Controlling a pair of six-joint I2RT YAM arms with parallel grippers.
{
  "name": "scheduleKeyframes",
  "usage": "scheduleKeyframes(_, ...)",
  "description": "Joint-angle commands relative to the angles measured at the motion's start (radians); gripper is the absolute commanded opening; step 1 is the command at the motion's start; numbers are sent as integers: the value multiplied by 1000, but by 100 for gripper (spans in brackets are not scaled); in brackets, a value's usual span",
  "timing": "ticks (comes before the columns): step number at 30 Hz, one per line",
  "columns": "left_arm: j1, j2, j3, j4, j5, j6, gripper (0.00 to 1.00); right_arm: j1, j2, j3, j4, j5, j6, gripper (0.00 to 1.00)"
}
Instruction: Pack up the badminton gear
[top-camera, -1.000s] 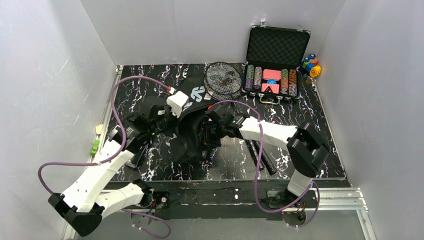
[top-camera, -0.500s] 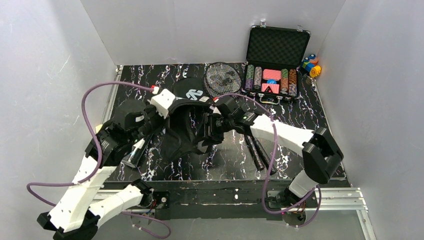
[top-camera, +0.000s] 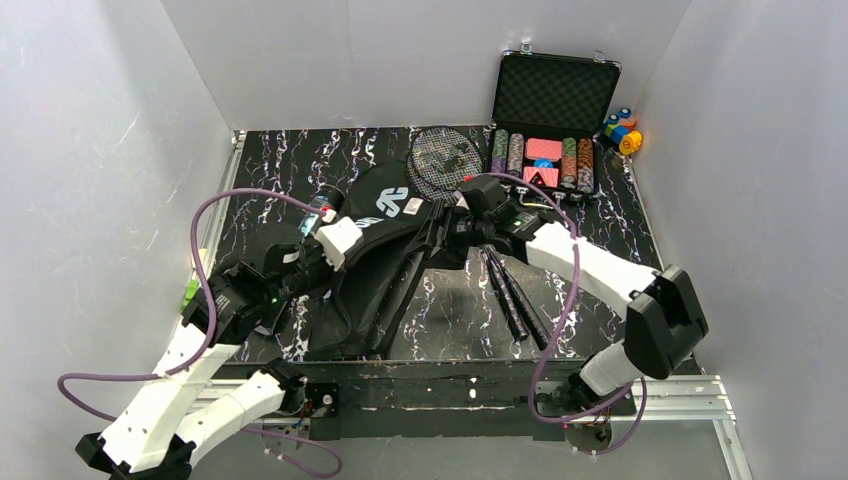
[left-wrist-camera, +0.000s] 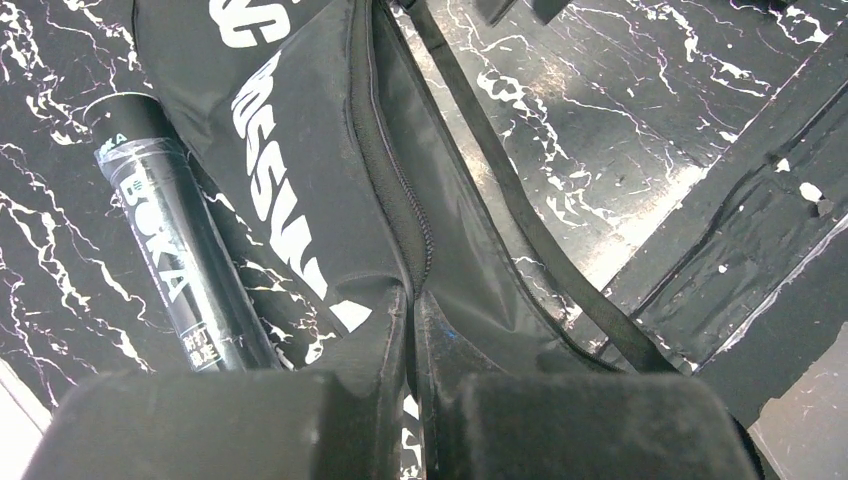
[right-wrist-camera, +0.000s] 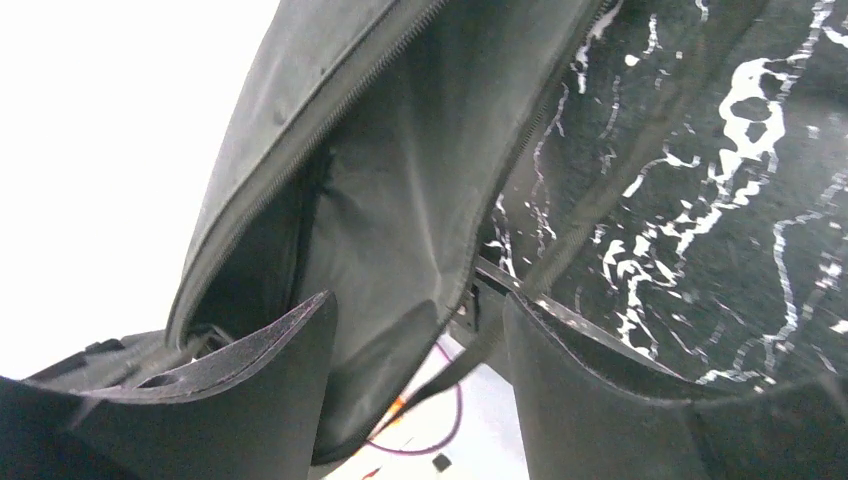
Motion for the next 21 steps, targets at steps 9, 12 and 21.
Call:
scheduleKeyframes(9, 2, 3, 19, 5, 47, -5, 0, -1, 255, 38, 354, 41, 281, 64)
scheduleKeyframes(12, 1, 3, 29, -5, 52, -4, 0, -18, 312, 43, 395, 78, 316, 60)
scheduleKeyframes(21, 1, 0, 32, -22, 65, -10, 0, -69, 301, -52, 534, 70, 375, 53)
